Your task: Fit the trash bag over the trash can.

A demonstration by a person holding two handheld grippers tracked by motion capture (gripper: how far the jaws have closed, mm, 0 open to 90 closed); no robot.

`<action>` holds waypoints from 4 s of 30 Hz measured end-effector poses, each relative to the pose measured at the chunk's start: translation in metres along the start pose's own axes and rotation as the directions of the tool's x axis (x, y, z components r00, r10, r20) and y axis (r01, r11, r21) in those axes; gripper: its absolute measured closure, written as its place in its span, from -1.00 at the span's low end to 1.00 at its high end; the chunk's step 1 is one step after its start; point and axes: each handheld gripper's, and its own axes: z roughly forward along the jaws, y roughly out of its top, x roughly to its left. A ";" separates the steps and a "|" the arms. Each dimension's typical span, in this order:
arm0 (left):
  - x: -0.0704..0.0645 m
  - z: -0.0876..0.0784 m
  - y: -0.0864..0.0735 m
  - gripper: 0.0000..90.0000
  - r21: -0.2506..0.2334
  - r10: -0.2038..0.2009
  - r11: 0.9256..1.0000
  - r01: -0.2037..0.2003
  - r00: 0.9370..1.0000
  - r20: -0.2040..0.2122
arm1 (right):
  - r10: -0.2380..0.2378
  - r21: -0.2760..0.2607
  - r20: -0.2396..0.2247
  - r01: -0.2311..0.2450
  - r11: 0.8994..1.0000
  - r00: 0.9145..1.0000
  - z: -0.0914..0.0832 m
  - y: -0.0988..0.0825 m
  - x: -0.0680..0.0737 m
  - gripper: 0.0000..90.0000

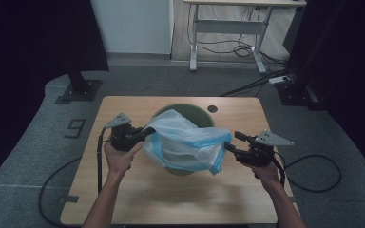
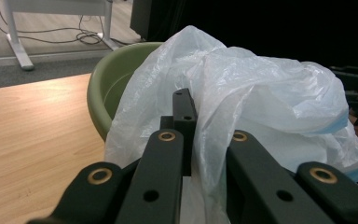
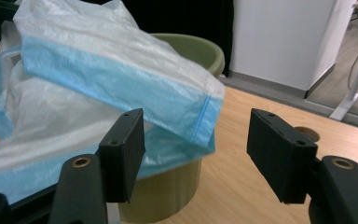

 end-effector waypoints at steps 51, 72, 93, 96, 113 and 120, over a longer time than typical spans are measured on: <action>-0.016 0.012 0.009 0.97 0.019 0.029 0.999 -0.030 0.999 0.026 | -0.151 0.020 -0.119 0.154 0.988 0.981 0.038 0.041 0.043 -0.46; 0.001 0.015 0.036 0.97 0.063 0.041 0.997 -0.043 0.999 0.031 | -0.125 0.031 0.006 0.124 0.992 0.992 0.067 0.058 0.016 0.94; 0.051 0.032 0.038 0.96 0.075 -0.019 0.997 0.017 0.999 0.028 | -0.141 0.153 0.044 0.133 0.979 0.989 0.134 0.076 -0.025 0.92; 0.057 0.034 0.038 0.96 0.081 -0.034 0.996 0.032 0.999 0.022 | -0.126 0.155 0.029 0.120 0.981 0.992 0.142 0.074 -0.029 0.92; 0.082 0.052 0.031 0.94 0.135 -0.125 0.983 0.126 0.992 -0.018 | -0.018 0.192 0.029 0.012 0.981 0.999 0.163 0.065 -0.057 0.89; 0.091 0.062 0.027 0.93 0.177 -0.162 0.970 0.164 0.986 -0.026 | 0.020 0.244 0.026 -0.026 0.969 0.999 0.172 0.055 -0.063 0.93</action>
